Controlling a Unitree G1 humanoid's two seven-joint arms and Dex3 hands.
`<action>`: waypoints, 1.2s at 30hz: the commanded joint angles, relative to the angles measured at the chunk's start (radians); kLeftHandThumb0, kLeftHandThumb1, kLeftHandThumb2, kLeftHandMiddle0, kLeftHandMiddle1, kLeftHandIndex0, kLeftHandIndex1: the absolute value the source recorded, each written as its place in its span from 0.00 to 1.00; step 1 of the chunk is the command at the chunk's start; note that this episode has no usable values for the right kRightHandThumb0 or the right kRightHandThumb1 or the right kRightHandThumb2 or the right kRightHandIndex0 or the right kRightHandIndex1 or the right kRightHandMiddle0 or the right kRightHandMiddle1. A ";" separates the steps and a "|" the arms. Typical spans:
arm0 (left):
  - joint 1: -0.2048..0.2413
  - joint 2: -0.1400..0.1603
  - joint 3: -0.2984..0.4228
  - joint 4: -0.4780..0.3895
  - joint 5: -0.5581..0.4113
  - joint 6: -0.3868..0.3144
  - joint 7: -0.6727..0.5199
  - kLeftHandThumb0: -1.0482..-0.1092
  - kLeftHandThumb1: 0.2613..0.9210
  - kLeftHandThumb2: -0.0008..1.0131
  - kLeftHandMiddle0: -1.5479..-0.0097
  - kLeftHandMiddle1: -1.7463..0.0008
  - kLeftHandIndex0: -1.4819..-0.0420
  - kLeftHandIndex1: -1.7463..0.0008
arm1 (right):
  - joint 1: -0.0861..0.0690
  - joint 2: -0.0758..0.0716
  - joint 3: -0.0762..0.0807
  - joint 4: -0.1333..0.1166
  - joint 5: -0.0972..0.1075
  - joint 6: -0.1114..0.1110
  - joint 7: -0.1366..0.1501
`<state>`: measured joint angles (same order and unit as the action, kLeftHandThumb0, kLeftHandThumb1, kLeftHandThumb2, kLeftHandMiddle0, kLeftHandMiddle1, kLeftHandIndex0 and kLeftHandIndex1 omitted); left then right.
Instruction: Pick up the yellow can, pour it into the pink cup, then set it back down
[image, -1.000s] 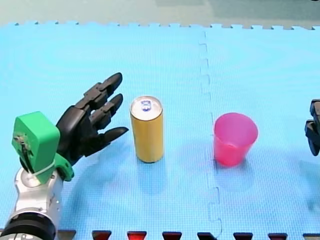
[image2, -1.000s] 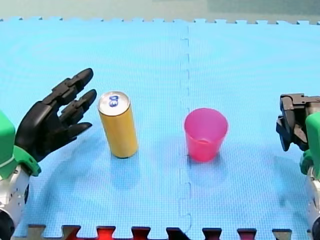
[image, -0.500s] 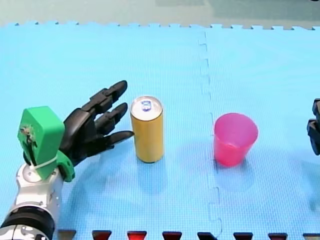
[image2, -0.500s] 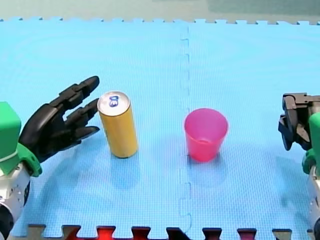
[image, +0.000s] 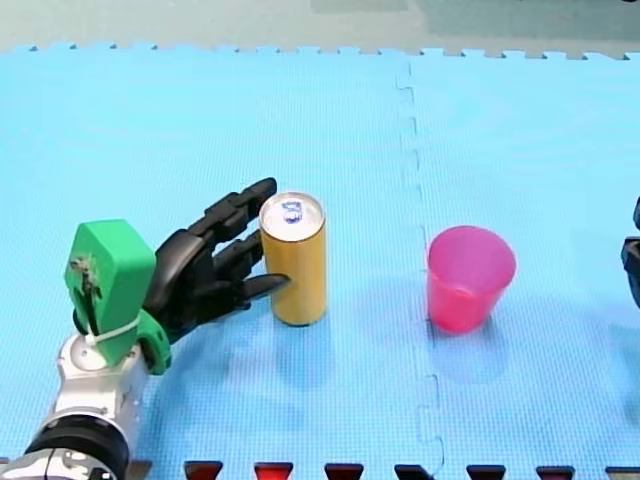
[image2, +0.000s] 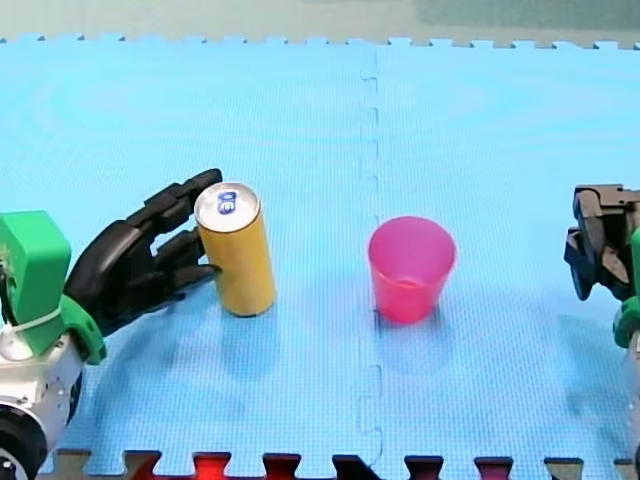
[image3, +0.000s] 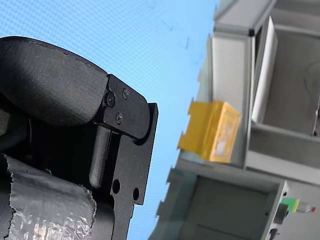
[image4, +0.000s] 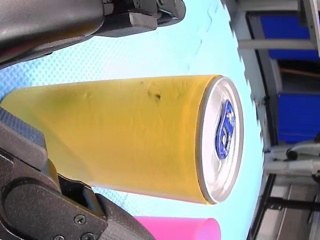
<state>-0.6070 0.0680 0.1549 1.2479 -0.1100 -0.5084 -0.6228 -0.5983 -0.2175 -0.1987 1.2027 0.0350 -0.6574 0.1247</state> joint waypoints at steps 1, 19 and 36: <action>-0.005 0.000 -0.002 0.005 0.007 -0.005 0.001 0.20 0.62 0.00 0.92 1.00 0.92 1.00 | 0.001 -0.006 -0.005 -0.001 0.006 -0.002 0.002; -0.026 -0.034 -0.015 0.026 0.034 0.022 -0.041 0.12 0.65 0.00 0.92 1.00 0.92 1.00 | 0.013 -0.006 -0.011 -0.012 0.012 -0.010 0.016; -0.062 -0.031 -0.028 0.026 0.055 0.063 -0.064 0.17 0.65 0.00 0.92 1.00 0.92 1.00 | 0.020 -0.012 -0.009 -0.017 0.009 -0.012 0.016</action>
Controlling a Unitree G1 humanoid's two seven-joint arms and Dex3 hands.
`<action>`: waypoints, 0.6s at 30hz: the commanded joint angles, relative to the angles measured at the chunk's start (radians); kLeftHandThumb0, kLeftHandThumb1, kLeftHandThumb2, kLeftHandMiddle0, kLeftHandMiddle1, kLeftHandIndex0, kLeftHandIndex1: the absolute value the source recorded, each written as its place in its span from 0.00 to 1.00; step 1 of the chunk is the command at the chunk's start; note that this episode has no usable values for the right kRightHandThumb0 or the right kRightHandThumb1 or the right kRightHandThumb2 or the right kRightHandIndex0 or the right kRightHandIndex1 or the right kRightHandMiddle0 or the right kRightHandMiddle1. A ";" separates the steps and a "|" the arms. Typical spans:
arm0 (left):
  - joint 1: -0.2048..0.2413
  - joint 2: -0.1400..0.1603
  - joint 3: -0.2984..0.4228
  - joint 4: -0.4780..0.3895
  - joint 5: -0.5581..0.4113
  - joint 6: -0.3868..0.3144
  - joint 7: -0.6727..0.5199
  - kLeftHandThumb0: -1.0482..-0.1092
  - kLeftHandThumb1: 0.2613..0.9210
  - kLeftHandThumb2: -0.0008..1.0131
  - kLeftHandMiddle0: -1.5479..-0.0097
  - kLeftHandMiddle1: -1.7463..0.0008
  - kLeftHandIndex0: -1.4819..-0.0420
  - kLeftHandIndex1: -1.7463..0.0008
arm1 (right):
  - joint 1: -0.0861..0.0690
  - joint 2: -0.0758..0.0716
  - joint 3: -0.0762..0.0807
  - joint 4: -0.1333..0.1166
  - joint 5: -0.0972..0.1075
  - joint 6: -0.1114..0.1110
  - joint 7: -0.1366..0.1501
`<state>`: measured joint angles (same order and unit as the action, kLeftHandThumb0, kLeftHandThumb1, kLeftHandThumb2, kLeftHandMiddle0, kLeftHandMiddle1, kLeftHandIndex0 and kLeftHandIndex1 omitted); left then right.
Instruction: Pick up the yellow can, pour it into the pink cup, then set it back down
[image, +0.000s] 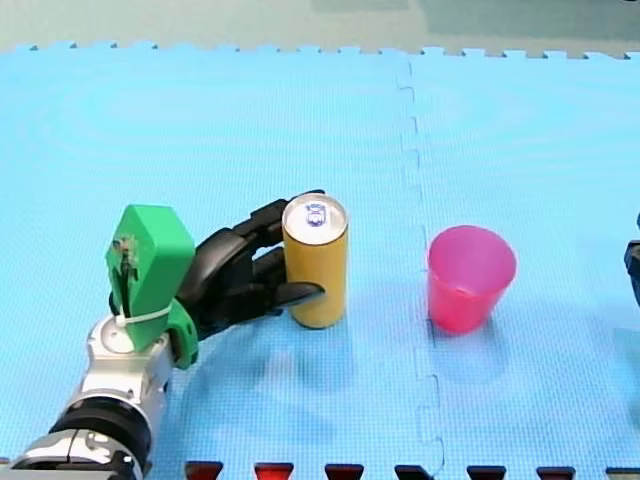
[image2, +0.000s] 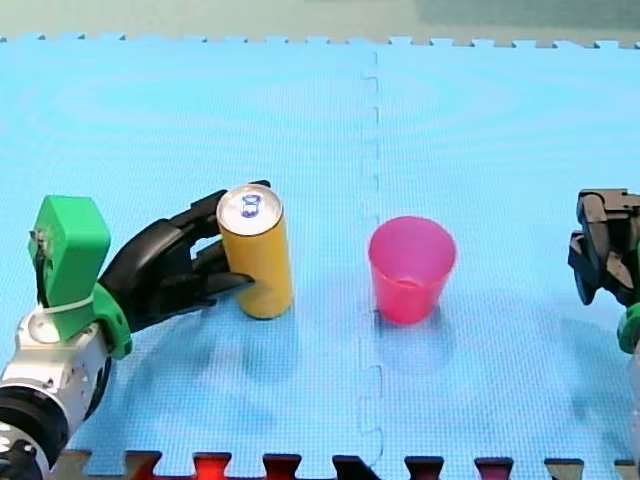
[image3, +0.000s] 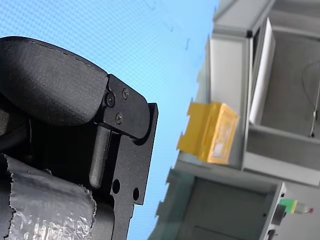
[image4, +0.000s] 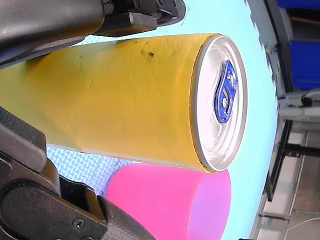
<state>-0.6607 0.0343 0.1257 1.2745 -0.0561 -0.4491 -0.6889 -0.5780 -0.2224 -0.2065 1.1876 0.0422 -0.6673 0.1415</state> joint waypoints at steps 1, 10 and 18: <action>-0.009 0.002 0.001 -0.001 0.001 0.003 0.007 0.17 0.65 0.00 0.92 1.00 0.92 1.00 | 0.000 -0.008 -0.001 -0.001 0.002 -0.002 0.000; 0.000 -0.022 0.029 -0.003 -0.018 -0.026 0.085 0.17 0.64 0.00 0.90 0.99 0.91 1.00 | 0.001 -0.010 0.000 0.000 0.002 -0.003 0.002; -0.003 -0.033 0.028 -0.001 -0.015 -0.025 0.105 0.21 0.62 0.00 0.89 0.99 0.91 1.00 | 0.002 -0.010 0.004 -0.001 -0.005 -0.005 -0.005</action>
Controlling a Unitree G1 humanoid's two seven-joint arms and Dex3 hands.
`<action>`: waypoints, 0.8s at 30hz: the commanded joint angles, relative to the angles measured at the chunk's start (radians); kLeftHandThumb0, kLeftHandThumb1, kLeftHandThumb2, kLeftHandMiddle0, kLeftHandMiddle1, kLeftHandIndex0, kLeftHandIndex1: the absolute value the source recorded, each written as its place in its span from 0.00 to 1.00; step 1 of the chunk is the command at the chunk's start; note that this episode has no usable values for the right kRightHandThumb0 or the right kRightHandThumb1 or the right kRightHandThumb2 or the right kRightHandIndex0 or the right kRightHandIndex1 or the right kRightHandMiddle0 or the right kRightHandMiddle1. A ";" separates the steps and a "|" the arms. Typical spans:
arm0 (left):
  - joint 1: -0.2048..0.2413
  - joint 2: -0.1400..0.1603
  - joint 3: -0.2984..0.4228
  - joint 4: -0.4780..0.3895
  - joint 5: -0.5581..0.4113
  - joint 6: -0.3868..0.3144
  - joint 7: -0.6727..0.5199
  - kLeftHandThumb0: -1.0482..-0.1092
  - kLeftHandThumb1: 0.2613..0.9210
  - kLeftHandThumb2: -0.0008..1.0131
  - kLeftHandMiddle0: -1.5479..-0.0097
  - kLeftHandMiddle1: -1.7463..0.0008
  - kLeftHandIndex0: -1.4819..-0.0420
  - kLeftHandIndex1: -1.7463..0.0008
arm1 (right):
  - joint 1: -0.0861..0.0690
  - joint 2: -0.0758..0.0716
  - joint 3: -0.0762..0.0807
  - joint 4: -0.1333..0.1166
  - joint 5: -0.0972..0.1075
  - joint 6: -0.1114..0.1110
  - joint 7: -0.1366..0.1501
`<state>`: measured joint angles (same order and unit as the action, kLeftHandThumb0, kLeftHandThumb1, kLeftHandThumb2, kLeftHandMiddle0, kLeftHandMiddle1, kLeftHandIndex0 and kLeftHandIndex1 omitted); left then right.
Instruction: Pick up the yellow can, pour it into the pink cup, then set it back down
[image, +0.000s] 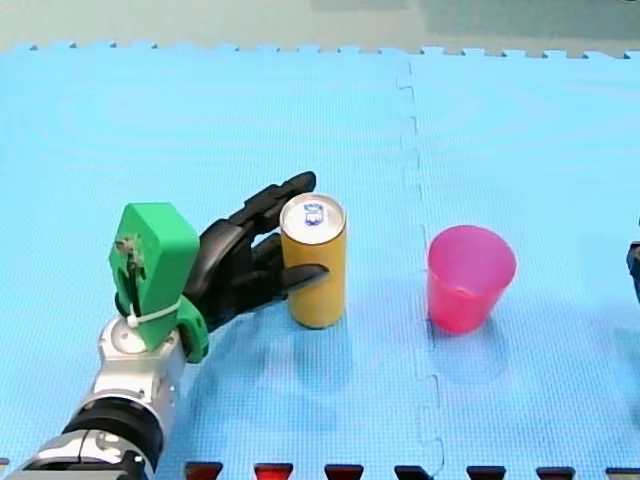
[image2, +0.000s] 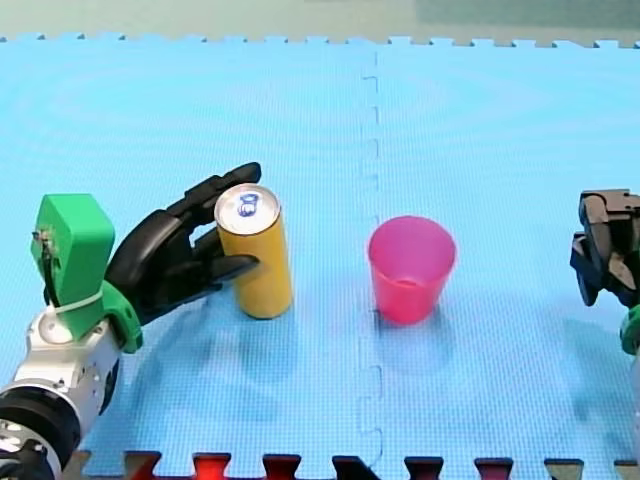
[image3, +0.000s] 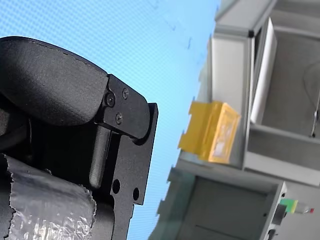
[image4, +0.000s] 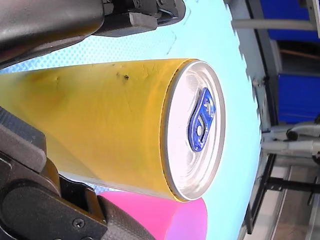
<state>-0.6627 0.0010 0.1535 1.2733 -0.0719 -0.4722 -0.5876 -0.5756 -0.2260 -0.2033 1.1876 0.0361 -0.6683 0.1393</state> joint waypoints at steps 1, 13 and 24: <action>-0.002 0.000 0.000 0.000 0.001 -0.001 0.006 0.21 0.61 0.00 0.89 0.99 0.91 1.00 | 0.000 -0.006 0.001 -0.001 0.001 -0.005 -0.003; -0.016 -0.016 -0.021 0.000 0.034 0.018 0.085 0.28 0.58 0.00 0.88 0.99 0.90 1.00 | 0.003 0.002 0.003 -0.007 0.000 -0.006 -0.006; -0.013 -0.031 -0.059 0.003 0.108 0.045 0.309 0.56 0.67 0.00 0.41 0.95 0.42 0.97 | 0.009 0.006 0.006 -0.014 0.001 -0.011 -0.007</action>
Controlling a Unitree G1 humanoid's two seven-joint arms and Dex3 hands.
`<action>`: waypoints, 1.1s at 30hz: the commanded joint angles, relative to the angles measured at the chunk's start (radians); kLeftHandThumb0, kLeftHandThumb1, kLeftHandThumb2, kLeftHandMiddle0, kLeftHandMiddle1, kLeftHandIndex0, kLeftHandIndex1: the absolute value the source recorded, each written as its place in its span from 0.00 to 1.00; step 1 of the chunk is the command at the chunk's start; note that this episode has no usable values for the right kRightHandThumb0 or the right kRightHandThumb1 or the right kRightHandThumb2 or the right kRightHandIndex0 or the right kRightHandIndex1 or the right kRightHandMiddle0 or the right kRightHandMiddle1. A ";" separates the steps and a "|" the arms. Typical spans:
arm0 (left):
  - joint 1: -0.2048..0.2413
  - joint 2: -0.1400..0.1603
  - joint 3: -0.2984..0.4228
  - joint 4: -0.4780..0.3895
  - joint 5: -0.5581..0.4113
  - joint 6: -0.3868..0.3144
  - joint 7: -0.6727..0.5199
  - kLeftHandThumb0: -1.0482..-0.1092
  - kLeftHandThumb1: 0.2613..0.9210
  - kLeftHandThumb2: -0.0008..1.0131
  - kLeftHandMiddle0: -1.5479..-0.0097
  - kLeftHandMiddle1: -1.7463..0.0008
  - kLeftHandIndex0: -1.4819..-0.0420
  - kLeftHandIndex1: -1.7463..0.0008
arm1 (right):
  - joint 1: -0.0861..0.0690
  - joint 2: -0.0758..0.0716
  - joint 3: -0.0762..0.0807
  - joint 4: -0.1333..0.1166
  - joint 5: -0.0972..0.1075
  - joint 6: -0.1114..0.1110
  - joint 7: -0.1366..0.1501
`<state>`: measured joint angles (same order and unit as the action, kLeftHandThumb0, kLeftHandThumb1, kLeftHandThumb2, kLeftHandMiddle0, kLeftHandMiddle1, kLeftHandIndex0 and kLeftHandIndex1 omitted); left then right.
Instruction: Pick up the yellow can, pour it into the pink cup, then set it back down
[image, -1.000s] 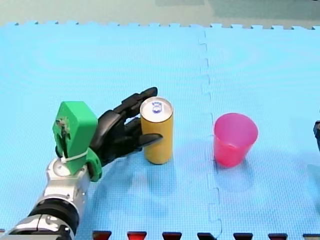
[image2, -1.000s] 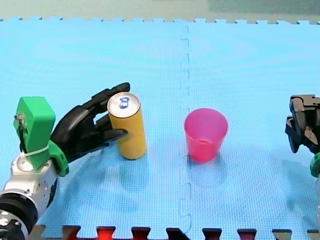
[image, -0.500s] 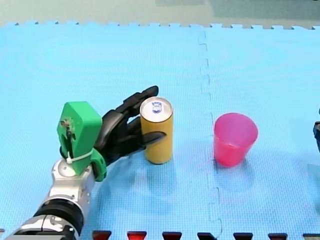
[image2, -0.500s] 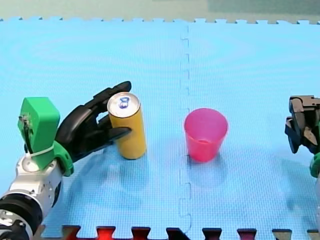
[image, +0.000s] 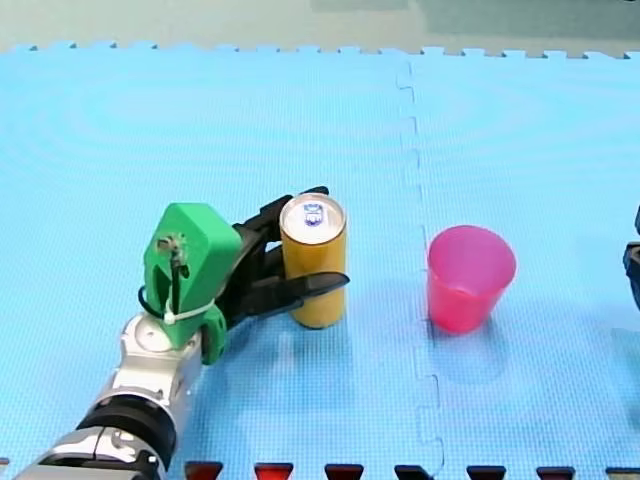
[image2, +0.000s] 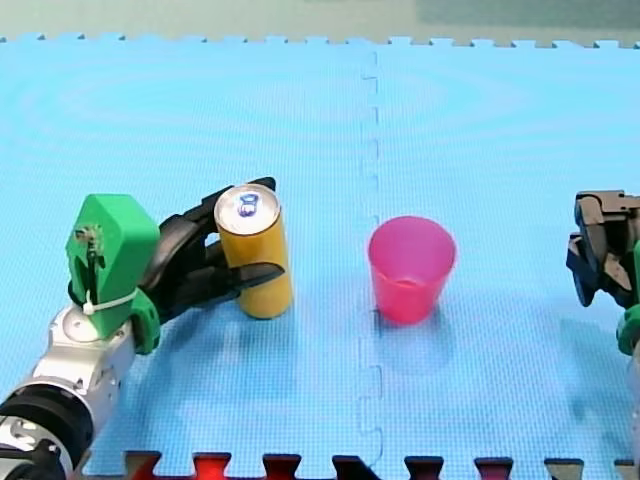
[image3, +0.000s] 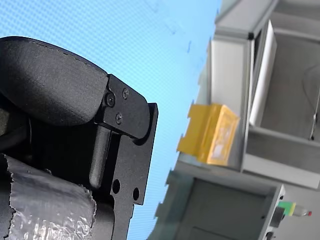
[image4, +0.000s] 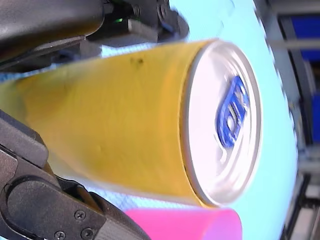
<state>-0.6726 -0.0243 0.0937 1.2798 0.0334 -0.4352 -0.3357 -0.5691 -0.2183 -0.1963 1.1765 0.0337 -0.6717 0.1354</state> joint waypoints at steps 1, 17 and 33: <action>-0.001 -0.011 -0.001 -0.007 0.009 0.009 0.093 0.64 0.68 0.00 0.33 0.94 0.34 0.97 | 0.002 -0.001 -0.001 -0.003 0.003 -0.008 -0.003; -0.009 -0.013 0.016 -0.024 -0.016 0.081 0.181 0.69 0.70 0.00 0.14 0.97 0.18 1.00 | -0.008 -0.001 -0.001 0.007 0.003 -0.012 -0.002; -0.009 -0.004 0.019 -0.113 -0.022 -0.070 0.221 0.69 0.72 0.00 0.11 0.99 0.17 1.00 | -0.006 0.010 0.005 0.006 -0.002 -0.018 -0.008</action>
<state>-0.6746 -0.0373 0.1223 1.1955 0.0004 -0.4631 -0.1371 -0.5738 -0.2061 -0.1915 1.1803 0.0317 -0.6864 0.1330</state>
